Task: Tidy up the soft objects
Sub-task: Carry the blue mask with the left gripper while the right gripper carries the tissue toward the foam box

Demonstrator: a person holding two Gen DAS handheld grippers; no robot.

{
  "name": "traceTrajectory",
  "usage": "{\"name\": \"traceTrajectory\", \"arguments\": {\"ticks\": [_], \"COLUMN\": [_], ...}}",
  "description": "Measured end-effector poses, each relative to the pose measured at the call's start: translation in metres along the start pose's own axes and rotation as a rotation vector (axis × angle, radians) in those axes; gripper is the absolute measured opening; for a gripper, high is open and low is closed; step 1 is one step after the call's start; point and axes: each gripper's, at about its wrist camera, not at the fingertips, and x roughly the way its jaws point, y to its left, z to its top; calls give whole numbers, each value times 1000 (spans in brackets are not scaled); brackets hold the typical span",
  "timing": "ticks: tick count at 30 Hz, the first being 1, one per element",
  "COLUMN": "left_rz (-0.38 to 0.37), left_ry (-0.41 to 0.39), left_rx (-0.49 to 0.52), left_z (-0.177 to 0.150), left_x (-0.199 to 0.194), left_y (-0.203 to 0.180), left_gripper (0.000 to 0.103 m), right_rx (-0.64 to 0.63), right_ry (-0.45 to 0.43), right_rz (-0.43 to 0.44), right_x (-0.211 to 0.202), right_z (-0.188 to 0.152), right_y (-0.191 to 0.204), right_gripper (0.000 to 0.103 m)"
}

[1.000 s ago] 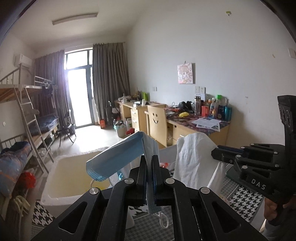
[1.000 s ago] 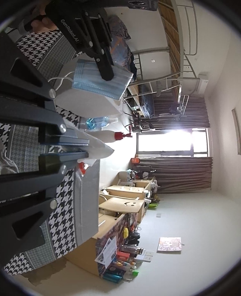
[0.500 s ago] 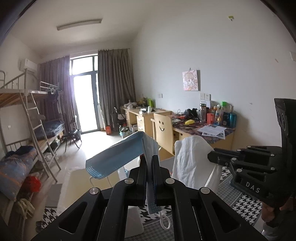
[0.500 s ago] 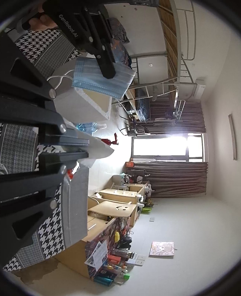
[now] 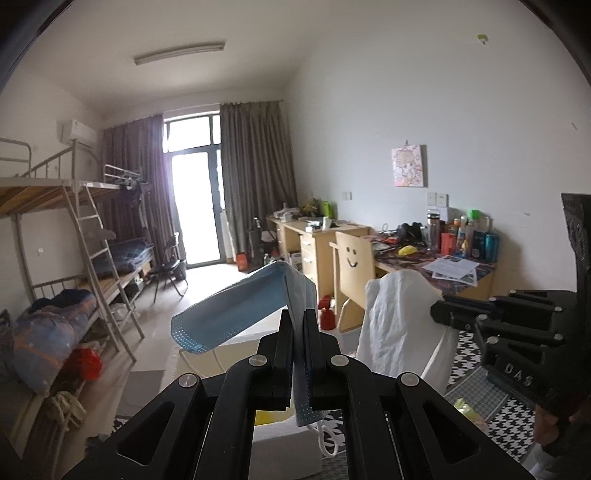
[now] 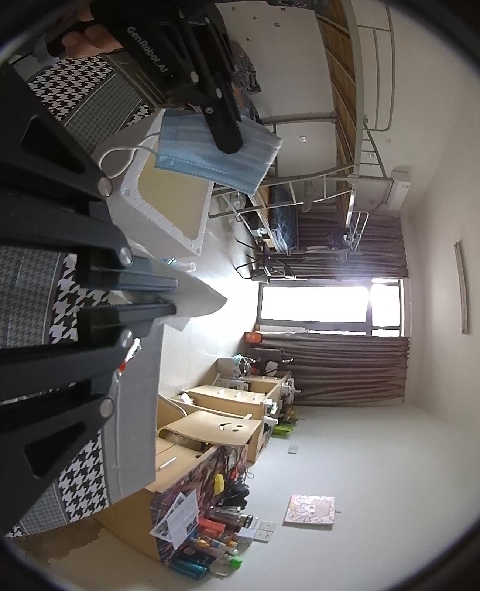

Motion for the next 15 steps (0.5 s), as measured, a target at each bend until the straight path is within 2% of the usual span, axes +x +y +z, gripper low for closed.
{"name": "traceTrajectory", "arguments": {"ticks": [15], "left_rz": [95], "left_ry": [30], "left_rx": [-30], "left_z": [-3], "left_x": [11], "left_y": [27], "left_gripper": [5], "right_rx": [-4], "right_ry": [-9], "right_rz": [73], "right_x": [18], "right_z": [18], "right_y": [15], "right_gripper": [8]}}
